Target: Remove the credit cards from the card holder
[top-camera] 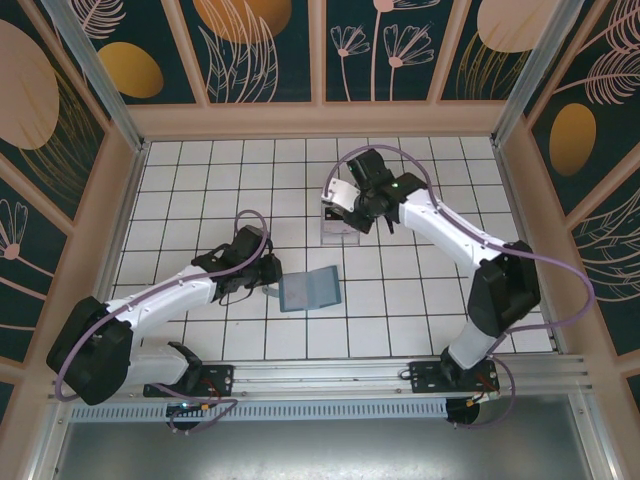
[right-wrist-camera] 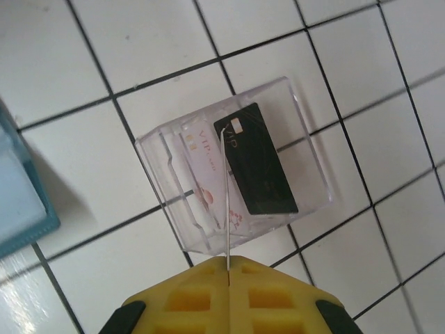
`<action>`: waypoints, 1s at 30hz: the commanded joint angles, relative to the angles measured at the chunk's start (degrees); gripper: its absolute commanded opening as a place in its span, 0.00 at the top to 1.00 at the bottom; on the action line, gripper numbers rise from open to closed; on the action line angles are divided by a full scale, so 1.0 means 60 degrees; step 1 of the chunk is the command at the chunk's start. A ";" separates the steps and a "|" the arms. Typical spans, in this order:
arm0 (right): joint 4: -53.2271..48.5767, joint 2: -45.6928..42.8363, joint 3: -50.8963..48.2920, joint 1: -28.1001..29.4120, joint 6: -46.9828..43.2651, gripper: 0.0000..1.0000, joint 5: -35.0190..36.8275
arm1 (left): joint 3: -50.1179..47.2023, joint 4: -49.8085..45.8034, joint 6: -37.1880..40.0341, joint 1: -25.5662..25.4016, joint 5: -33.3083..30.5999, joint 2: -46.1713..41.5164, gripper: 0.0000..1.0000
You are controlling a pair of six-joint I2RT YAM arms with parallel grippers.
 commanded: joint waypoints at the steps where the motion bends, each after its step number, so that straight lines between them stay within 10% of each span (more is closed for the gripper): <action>1: -0.1395 0.0767 0.1163 -0.0139 -0.2133 1.00 -0.0365 | -0.0009 0.0029 0.0266 0.0060 0.0009 -0.0018 0.80; 30: -0.3326 0.4362 0.5050 -0.0192 -0.3674 1.00 0.0556 | 0.0170 -0.0272 -0.0002 0.0093 -0.0201 -0.0193 0.80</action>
